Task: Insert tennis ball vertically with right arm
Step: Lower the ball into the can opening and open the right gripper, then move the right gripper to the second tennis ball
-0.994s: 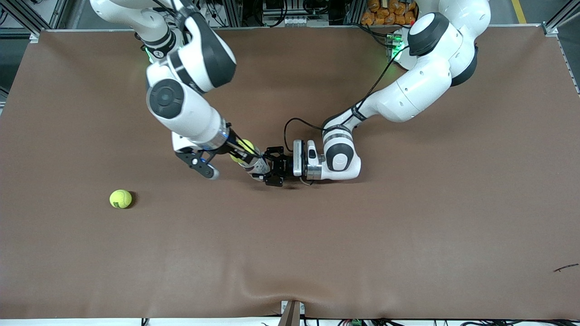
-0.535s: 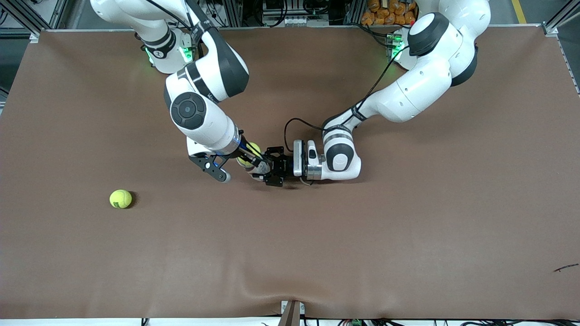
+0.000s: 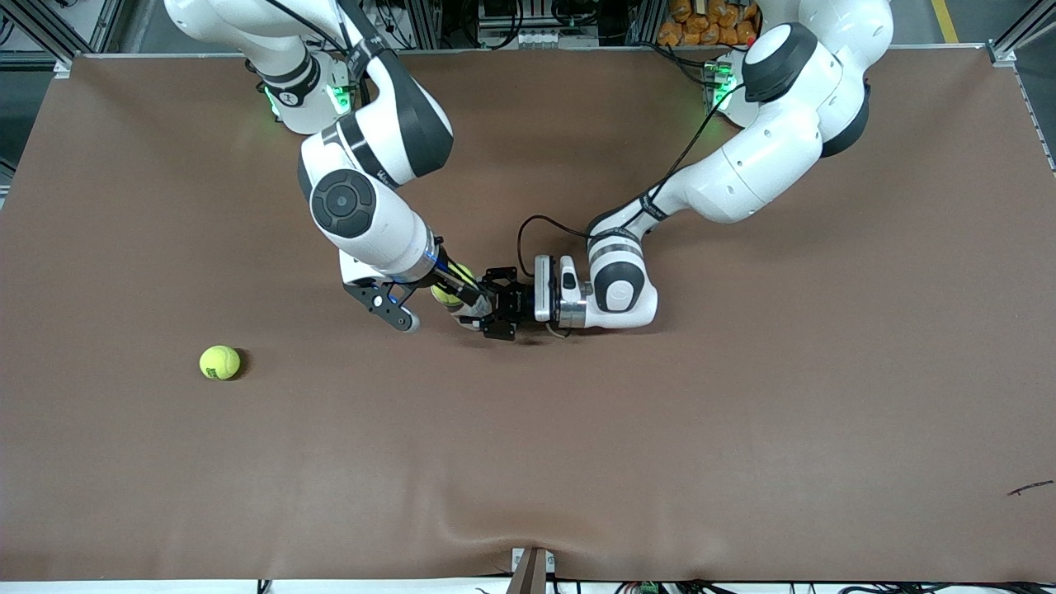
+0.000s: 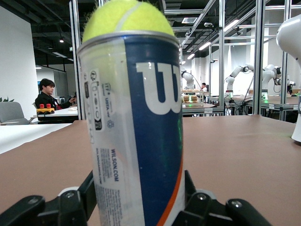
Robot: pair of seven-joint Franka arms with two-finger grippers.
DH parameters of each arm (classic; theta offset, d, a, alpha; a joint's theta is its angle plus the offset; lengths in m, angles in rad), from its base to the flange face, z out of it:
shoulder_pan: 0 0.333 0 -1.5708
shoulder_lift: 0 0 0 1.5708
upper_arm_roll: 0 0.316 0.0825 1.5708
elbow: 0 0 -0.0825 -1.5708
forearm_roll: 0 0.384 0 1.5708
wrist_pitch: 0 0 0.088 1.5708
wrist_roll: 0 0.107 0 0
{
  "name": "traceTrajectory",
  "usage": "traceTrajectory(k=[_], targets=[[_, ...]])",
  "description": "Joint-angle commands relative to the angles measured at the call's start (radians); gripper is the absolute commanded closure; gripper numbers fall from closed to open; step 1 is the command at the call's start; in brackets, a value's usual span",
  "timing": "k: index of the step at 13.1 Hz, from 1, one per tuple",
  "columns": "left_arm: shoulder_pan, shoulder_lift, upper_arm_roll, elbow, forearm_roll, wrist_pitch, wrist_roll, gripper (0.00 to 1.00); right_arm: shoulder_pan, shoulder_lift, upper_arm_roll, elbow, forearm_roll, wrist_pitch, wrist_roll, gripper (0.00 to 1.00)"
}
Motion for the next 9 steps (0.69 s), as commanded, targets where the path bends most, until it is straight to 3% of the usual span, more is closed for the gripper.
traceTrajectory(k=[1, 5, 9], targets=[[-0.003, 0.019, 0.004, 0.012, -0.045, -0.003, 0.117, 0.29, -0.002, -0.032, -0.011, 0.009, 0.008, -0.055, 0.007, 0.00], [-0.002, 0.016, 0.004, 0.012, -0.047, -0.003, 0.115, 0.23, -0.043, -0.037, -0.091, 0.010, -0.078, -0.108, -0.117, 0.00], [-0.002, 0.013, 0.004, 0.010, -0.047, -0.022, 0.115, 0.21, -0.238, -0.020, -0.114, 0.013, -0.104, -0.102, -0.391, 0.00]])
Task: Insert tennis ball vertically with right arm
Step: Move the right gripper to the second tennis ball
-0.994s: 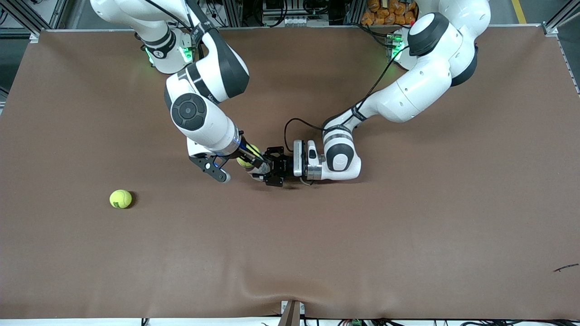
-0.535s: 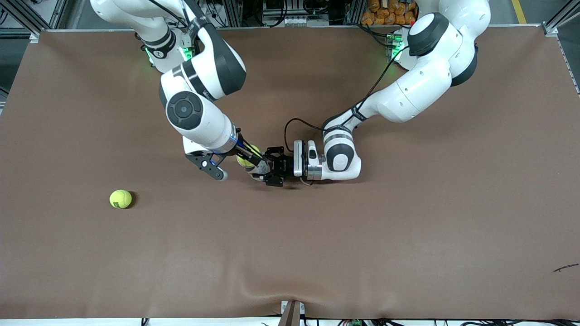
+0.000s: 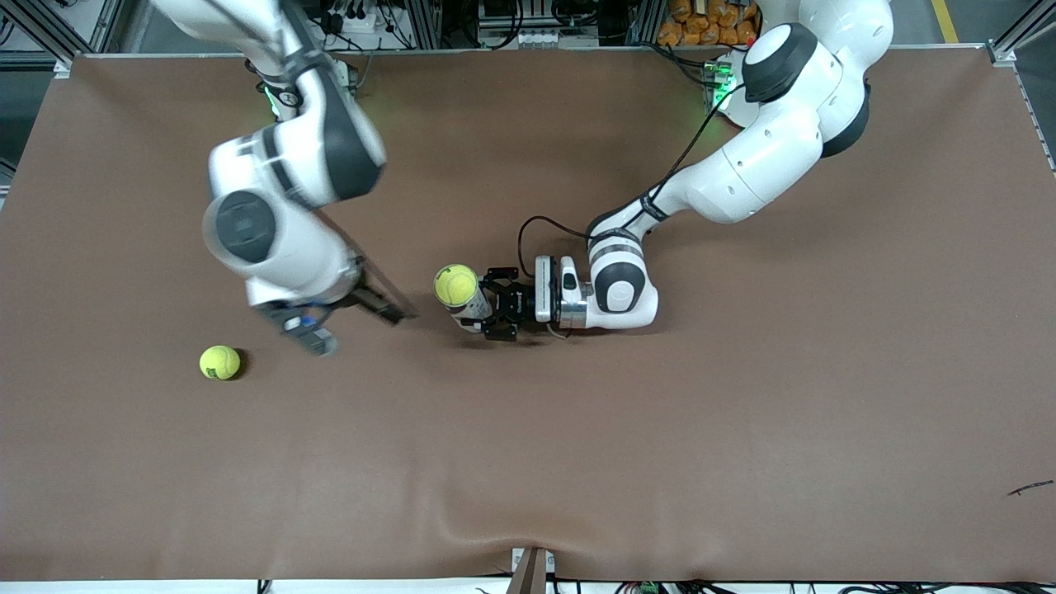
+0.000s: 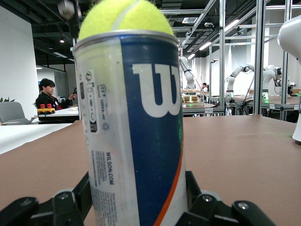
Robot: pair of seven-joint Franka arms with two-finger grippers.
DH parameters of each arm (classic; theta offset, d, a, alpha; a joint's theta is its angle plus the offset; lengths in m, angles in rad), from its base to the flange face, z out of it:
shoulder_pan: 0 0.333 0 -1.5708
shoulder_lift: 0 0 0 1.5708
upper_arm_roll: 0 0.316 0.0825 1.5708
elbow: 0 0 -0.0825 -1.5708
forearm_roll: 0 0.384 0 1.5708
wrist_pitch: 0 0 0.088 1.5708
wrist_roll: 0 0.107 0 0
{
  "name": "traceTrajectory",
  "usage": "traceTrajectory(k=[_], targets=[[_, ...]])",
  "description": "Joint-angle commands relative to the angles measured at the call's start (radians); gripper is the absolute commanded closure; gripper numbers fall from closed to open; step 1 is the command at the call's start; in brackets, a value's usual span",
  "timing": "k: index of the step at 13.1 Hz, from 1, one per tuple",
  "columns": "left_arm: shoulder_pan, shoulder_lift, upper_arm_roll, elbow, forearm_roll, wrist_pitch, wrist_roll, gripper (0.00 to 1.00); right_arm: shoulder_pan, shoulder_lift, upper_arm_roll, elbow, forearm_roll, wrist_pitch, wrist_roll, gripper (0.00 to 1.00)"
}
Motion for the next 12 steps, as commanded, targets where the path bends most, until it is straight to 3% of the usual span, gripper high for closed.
traceTrajectory(k=[1, 4, 8, 12], targets=[[-0.001, 0.014, 0.001, 0.008, -0.046, -0.023, 0.115, 0.20, -0.152, 0.026, 0.010, 0.004, -0.021, -0.009, -0.231, 0.00], [-0.001, 0.014, 0.001, 0.008, -0.049, -0.023, 0.115, 0.19, -0.287, 0.117, 0.011, 0.010, -0.079, 0.089, -0.483, 0.00], [-0.001, 0.014, 0.001, 0.007, -0.054, -0.023, 0.115, 0.16, -0.413, 0.235, 0.013, -0.015, -0.076, 0.238, -0.784, 0.00], [-0.001, 0.014, 0.001, 0.007, -0.054, -0.023, 0.114, 0.15, -0.416, 0.269, 0.014, -0.155, -0.069, 0.425, -0.896, 0.00]])
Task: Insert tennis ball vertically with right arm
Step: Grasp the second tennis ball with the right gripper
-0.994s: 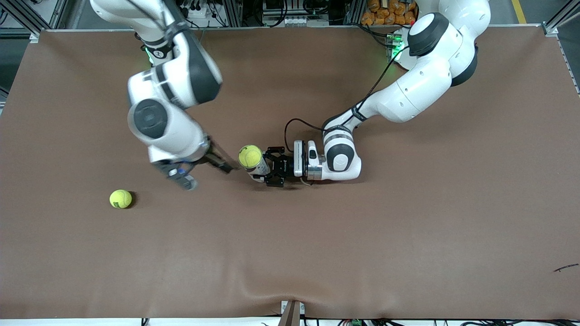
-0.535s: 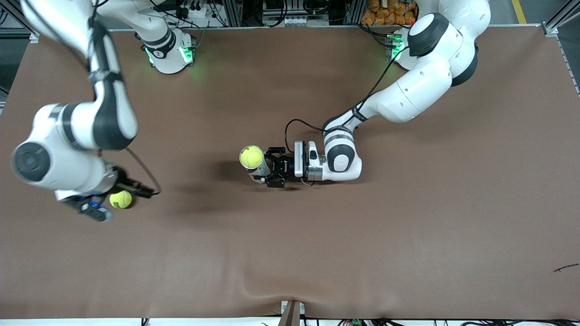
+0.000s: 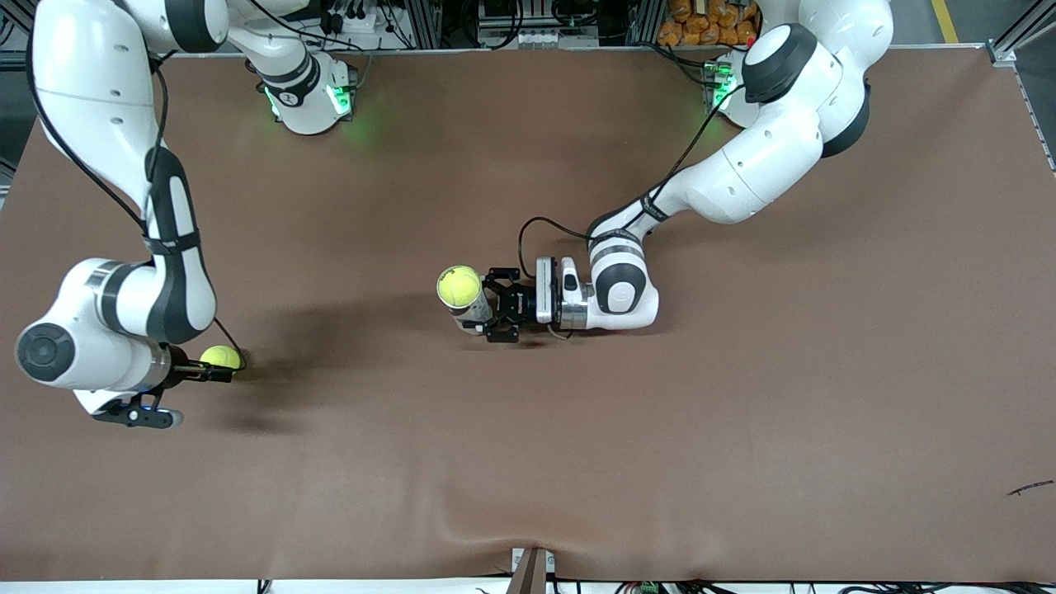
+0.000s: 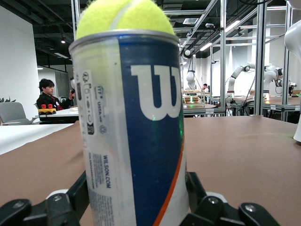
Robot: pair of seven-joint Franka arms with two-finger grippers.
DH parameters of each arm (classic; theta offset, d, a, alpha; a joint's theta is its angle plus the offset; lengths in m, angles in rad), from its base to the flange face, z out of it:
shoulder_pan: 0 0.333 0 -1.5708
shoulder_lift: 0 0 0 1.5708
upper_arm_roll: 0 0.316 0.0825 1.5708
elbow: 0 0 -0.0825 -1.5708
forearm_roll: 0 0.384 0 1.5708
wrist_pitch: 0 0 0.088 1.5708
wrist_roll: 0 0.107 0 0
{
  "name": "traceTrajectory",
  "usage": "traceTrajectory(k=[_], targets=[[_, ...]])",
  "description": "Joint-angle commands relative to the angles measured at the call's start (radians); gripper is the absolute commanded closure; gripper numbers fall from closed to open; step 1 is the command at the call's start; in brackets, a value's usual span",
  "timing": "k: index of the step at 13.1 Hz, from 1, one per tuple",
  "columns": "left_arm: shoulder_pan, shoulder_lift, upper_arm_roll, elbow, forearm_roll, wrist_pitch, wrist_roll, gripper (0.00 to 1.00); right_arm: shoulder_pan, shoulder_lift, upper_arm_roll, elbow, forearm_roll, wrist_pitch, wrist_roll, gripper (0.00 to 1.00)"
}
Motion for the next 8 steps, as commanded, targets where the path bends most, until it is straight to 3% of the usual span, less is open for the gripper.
traceTrajectory(k=[1, 8], targets=[[-0.001, 0.012, -0.002, 0.005, -0.049, -0.018, 0.114, 0.15, -0.004, -0.014, 0.015, -0.127, -0.004, 0.138, -0.029, 0.00], [0.002, 0.014, -0.002, 0.004, -0.049, -0.018, 0.112, 0.15, -0.004, -0.014, 0.017, -0.156, -0.001, 0.154, -0.028, 0.00]])
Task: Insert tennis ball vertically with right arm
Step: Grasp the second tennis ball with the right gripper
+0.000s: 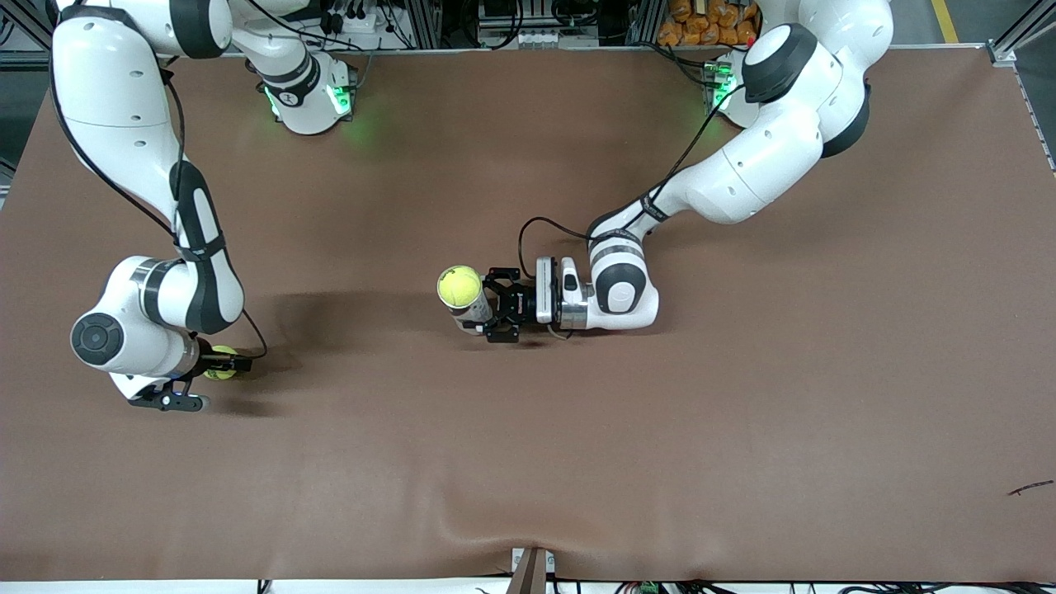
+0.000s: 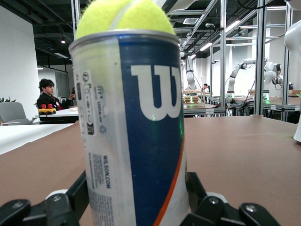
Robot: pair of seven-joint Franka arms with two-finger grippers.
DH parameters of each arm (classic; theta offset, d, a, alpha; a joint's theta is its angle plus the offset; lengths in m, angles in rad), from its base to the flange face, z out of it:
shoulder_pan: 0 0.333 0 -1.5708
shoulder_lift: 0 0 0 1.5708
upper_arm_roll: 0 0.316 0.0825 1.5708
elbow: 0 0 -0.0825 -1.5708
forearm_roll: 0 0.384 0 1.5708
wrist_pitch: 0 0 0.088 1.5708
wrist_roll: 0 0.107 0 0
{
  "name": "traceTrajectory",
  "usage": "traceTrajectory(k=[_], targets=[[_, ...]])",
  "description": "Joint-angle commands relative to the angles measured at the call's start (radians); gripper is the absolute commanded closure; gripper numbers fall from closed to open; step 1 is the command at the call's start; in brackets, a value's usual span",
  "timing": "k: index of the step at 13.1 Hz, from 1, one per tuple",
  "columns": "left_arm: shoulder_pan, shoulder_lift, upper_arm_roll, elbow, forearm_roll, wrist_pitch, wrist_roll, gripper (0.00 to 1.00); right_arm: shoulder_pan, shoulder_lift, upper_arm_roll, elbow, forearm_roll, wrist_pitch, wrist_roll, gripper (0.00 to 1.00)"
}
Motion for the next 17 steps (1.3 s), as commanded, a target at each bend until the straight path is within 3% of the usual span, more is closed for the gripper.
traceTrajectory(k=[1, 2, 4, 10, 13, 17], targets=[[0.002, 0.012, -0.002, 0.004, -0.049, -0.018, 0.112, 0.15, -0.005, -0.023, 0.008, -0.018, -0.001, 0.004, -0.015, 0.00], [-0.001, 0.014, -0.002, 0.004, -0.049, -0.018, 0.112, 0.15, -0.005, -0.024, 0.008, -0.018, -0.001, 0.004, -0.015, 0.02], [-0.001, 0.014, -0.002, 0.004, -0.049, -0.018, 0.111, 0.15, -0.005, -0.029, 0.008, -0.016, 0.002, 0.005, -0.015, 0.24], [-0.002, 0.012, -0.002, 0.004, -0.055, -0.018, 0.109, 0.15, 0.019, -0.093, 0.010, 0.007, 0.002, -0.019, -0.011, 0.39], [-0.002, 0.012, -0.002, 0.004, -0.055, -0.018, 0.109, 0.14, 0.074, -0.168, 0.031, 0.071, 0.037, -0.209, 0.067, 0.39], [-0.002, 0.012, -0.002, 0.004, -0.055, -0.018, 0.109, 0.14, 0.223, -0.198, 0.033, 0.258, 0.160, -0.515, 0.393, 0.39]])
